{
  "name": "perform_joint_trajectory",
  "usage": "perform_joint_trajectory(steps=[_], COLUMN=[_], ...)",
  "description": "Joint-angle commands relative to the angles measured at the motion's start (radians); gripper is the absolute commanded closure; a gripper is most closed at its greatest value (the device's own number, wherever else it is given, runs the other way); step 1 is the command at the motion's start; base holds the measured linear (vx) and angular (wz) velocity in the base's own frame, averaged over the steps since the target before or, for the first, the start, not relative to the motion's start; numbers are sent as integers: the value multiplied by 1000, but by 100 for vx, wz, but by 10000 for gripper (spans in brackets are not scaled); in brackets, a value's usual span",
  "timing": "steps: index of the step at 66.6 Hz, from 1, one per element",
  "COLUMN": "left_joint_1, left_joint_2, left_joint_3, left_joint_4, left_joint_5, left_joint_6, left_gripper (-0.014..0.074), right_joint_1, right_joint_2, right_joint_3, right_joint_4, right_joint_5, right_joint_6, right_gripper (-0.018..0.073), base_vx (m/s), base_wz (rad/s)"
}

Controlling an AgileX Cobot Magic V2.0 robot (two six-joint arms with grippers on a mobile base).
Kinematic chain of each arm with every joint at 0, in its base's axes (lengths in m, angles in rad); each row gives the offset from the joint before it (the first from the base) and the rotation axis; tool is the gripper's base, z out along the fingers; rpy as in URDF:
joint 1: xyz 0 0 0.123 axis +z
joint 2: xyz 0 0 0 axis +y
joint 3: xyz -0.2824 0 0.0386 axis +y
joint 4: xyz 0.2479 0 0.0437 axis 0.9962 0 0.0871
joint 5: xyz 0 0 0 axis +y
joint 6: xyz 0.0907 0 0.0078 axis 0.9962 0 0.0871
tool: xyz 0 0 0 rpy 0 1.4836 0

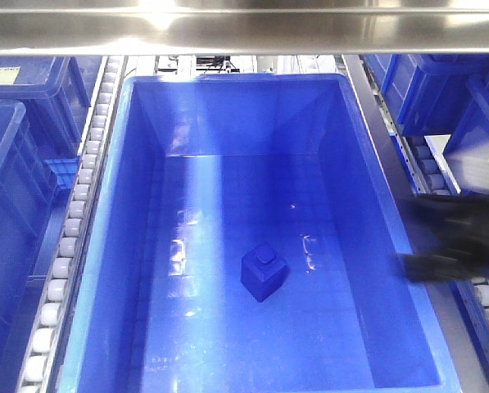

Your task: Pour parts from conveyor to right shelf

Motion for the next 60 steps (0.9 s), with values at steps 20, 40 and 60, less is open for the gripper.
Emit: perform_joint_trajectory(steps=[20,40,60], left_joint_1=[-6,-6,-6], left_joint_2=[-11,-11,-11], left_joint_3=[-19,-19,-19], left_joint_4=[-8,-8,-8], left_joint_5=[-58,-58,-58], left_joint_6=[-8,-8,-8], left_gripper=[603,603,603], right_joint_1=[-160,-159,-200], right_joint_2=[-266,-376,-555], right_joint_3=[144,258,266], right_joint_4=[-32,-49,-58], right_joint_5=[-162,-144,-91], right_joint_6=[0,0,0], right_gripper=[564,564,564], base_vx=[0,0,0], base_wz=[0,0,0])
